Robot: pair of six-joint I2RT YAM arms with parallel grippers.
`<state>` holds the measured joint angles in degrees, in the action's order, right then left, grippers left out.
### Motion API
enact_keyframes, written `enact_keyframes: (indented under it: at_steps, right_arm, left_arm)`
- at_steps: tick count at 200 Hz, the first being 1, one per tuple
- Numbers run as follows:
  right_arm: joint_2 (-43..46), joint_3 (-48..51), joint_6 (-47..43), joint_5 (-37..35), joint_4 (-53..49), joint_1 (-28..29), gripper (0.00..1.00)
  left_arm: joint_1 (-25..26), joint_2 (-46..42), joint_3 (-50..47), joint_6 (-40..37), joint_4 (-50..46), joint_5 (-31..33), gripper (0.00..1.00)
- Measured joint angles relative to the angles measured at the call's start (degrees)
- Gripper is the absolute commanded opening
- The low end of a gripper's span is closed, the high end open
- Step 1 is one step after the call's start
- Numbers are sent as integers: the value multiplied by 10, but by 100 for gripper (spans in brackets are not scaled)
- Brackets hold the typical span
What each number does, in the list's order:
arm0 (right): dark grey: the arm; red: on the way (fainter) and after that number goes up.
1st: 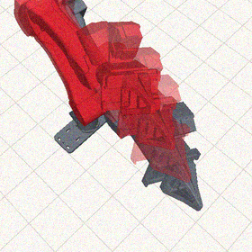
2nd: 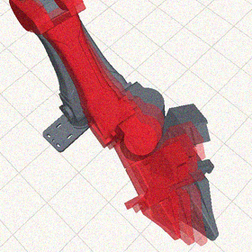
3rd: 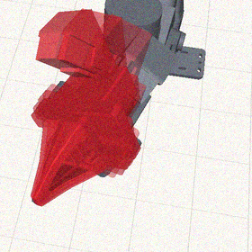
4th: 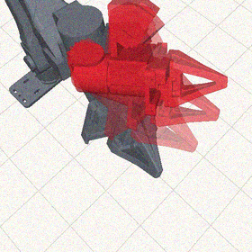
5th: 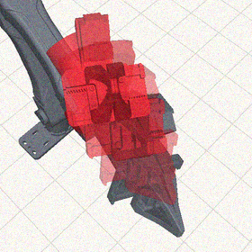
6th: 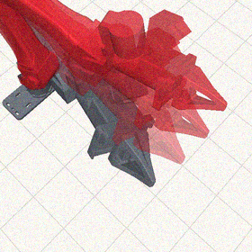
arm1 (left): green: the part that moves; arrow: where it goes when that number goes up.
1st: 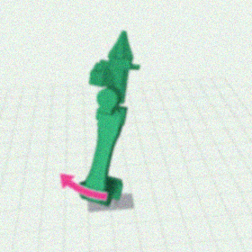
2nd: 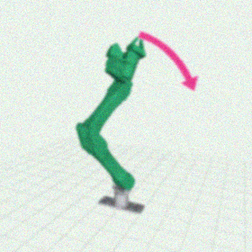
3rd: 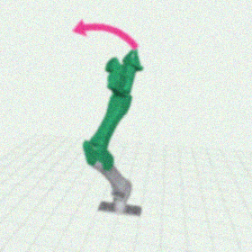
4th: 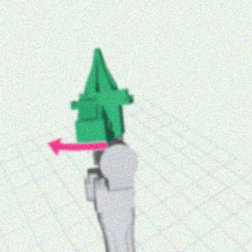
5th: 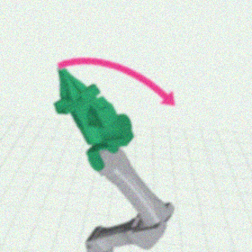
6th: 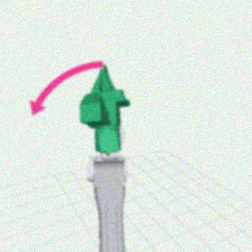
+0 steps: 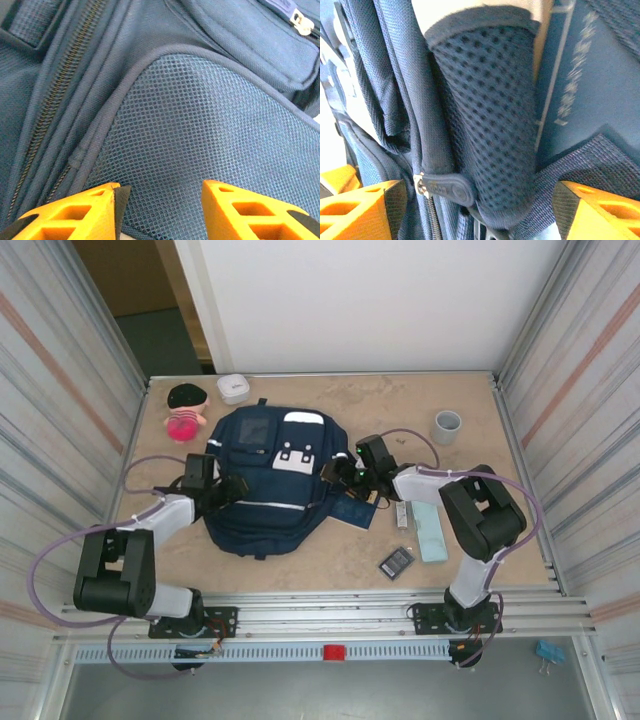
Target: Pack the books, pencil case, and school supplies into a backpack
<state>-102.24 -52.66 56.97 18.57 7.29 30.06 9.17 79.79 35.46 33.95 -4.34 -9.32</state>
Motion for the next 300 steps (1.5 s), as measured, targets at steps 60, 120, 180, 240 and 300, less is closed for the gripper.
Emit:
enact_keyframes:
  at_steps: [60,120,180,240,300]
  right_arm:
    - [51,39,-81,41,-31,-125,86]
    - [279,52,-156,49,-132,-119,88]
    - [388,120,-176,29,-130,-97,89]
    - [396,155,-176,20,-123,-94,89]
    - [396,155,-176,20,-103,-86,89]
  left_arm:
    - [161,-50,1,49,-29,49,90]
    - [190,-153,123,-234,-143,50,86]
    - [287,-78,120,-654,-147,-25,86]
    - [309,26,99,-777,-69,-5,90]
    - [326,68,89,-784,17,47,82]
